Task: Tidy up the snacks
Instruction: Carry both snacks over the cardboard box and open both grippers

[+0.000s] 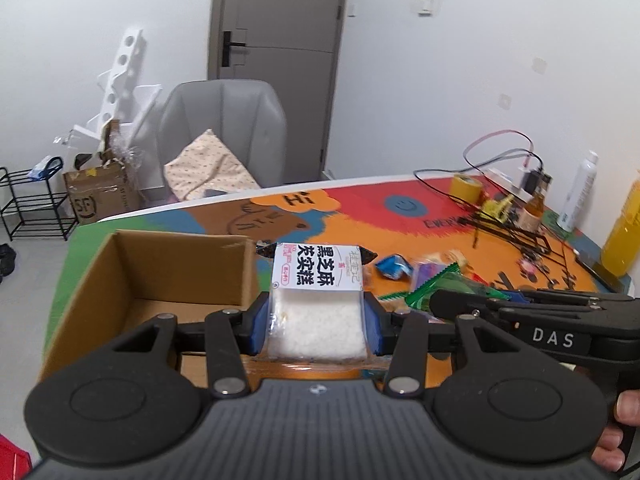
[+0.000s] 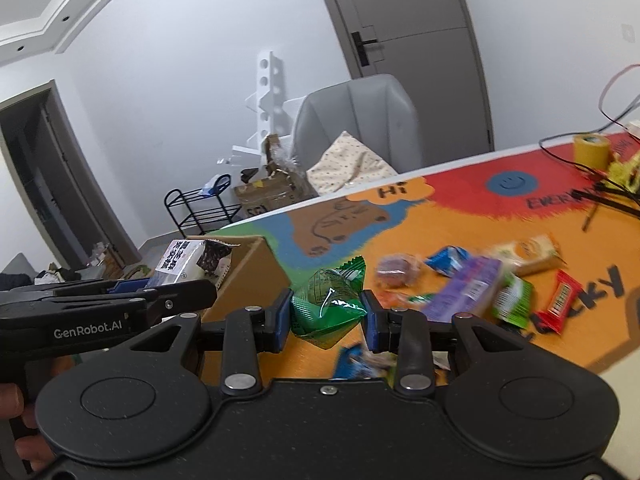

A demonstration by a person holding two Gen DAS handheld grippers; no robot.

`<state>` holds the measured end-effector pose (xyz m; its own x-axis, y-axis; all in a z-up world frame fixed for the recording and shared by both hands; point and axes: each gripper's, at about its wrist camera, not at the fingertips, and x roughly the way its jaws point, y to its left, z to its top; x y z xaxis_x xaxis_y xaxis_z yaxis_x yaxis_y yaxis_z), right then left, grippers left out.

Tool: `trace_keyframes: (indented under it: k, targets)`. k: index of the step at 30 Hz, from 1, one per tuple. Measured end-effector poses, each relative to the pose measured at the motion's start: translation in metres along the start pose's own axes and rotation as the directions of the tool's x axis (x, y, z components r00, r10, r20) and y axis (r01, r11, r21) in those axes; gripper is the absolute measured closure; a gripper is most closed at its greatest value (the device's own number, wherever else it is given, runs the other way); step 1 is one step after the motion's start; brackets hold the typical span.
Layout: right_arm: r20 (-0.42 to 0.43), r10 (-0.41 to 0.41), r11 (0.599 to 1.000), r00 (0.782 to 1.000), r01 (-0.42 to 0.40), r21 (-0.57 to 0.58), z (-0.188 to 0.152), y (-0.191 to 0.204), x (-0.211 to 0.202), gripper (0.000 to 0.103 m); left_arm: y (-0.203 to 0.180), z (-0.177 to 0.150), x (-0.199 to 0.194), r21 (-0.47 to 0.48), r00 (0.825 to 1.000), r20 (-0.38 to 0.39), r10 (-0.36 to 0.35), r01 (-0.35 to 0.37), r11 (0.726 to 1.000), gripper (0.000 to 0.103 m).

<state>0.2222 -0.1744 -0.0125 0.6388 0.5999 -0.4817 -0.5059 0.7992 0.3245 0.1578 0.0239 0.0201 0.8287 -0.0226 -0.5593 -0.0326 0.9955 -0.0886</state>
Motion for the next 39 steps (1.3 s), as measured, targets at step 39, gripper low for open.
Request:
trace_keyframes:
  k: [39]
  targets:
    - [-0.083,0.120,0.985,0.989,-0.128,-0.111,0.042,0.102,0.095,0.037,0.132,0.021,0.014,-0.191,0.991,-0.034,0.131,-0.135,0.972,0.039]
